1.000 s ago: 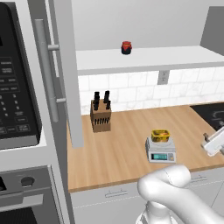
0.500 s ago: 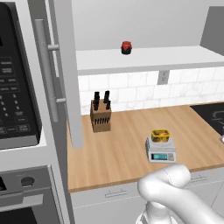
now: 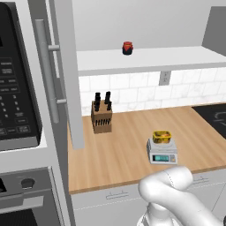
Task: Pick the canned food and place it on the digital scale for weighing, and close the cabinet.
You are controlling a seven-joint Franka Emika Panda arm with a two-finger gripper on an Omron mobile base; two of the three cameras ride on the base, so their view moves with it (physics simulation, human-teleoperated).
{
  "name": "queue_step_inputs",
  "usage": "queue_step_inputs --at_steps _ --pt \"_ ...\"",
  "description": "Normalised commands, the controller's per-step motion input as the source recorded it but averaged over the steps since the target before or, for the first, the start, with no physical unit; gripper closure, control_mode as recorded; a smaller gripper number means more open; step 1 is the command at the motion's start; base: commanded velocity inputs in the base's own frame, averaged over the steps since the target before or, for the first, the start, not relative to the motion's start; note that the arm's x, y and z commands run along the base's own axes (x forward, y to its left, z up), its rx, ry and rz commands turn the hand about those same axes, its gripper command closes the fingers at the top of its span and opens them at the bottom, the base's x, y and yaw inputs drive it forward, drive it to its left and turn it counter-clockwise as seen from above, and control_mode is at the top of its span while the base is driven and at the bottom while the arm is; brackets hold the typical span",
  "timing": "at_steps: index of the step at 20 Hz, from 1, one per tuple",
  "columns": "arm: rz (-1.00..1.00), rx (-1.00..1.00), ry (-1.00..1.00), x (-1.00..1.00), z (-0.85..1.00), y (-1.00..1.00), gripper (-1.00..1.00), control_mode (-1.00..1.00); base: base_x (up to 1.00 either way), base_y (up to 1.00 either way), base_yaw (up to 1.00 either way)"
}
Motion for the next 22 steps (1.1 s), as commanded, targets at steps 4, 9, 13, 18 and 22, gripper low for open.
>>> queue_step_inputs --at_steps 4,9,13,18,22 --pt "-0.1 0.01 -0.04 0.0 0.29 -0.63 -1.0 -1.0 0.0 0.0 0.0" --pt "-0.01 0.02 -0.18 0.0 0.17 -0.59 -1.0 -1.0 0.0 0.0 0.0" --pt "0.0 0.1 -0.26 0.01 0.0 -0.4 -1.0 -1.0 0.0 0.0 0.0" --pt "0.07 0.08 -0.42 0.12 0.0 0.0 -1.0 -1.0 0.0 0.0 0.0" --pt "0.06 0.03 -0.14 0.08 0.15 0.0 -1.0 -1.0 0.0 0.0 0.0"
